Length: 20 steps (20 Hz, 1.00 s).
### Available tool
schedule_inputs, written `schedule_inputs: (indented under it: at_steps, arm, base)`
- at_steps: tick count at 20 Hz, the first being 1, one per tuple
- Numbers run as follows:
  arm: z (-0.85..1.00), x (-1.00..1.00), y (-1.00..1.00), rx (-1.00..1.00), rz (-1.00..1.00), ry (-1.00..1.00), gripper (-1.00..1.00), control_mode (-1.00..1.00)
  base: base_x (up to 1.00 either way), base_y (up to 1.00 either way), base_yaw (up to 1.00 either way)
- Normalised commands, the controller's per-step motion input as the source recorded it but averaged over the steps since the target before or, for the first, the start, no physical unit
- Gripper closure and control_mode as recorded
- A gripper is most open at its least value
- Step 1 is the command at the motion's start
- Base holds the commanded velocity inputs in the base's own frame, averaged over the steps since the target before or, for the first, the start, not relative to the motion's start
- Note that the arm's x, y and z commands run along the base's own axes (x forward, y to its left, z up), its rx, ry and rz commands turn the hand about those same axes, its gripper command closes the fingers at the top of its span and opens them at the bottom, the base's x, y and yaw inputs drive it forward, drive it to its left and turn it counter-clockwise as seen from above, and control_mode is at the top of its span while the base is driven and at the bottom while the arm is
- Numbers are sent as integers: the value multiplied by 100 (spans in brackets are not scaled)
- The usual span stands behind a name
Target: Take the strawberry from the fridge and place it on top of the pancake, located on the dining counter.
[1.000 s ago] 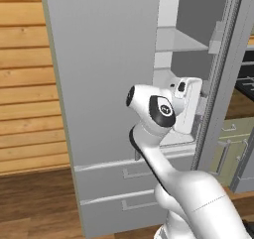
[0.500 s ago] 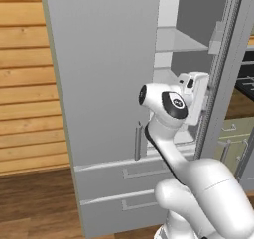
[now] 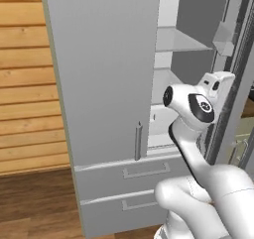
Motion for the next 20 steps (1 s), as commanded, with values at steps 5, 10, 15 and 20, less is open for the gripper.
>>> schedule_inputs:
  at_steps: [5,10,15,20]
  arm:
    - [0,-10,-88,0,0,-9,-100,-100]
    - [0,-13,-6,-1,8,-9,-100,-100]
    - [0,-4,69,0,13,-4,-100,-100]
    - [0,22,100,10,3,-2,-100,-100]
  base:
    - [0,0,0]
    - [0,0,0]
    - [0,0,0]
    - [0,0,0]
